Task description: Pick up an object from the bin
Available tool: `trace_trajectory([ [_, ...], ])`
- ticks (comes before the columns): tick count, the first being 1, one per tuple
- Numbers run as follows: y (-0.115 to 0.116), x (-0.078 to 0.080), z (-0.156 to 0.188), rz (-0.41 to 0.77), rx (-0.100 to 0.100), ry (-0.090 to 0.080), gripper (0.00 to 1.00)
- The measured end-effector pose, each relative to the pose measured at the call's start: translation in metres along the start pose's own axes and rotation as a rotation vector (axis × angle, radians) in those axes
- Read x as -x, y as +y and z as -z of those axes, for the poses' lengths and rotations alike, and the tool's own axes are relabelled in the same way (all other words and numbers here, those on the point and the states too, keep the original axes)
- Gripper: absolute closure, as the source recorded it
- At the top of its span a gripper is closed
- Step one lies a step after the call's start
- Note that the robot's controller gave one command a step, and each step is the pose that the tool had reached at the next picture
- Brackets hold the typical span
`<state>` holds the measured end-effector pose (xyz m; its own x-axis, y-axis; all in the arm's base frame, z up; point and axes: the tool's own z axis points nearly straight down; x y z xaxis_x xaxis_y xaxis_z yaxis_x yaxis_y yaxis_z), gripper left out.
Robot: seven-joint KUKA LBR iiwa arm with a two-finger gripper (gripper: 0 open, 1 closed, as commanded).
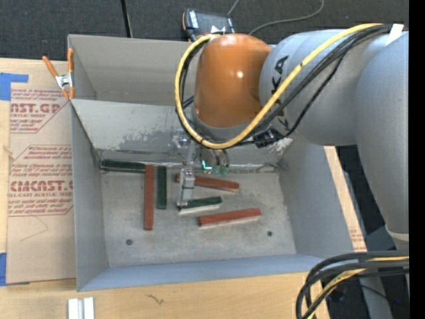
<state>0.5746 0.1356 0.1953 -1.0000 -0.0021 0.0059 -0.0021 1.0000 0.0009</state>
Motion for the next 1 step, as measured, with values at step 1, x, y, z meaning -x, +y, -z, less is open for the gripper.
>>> trace_trajectory([
  [1,-0.0501,-0.0095,-0.1269,0.096,0.000,-0.015,0.00],
])
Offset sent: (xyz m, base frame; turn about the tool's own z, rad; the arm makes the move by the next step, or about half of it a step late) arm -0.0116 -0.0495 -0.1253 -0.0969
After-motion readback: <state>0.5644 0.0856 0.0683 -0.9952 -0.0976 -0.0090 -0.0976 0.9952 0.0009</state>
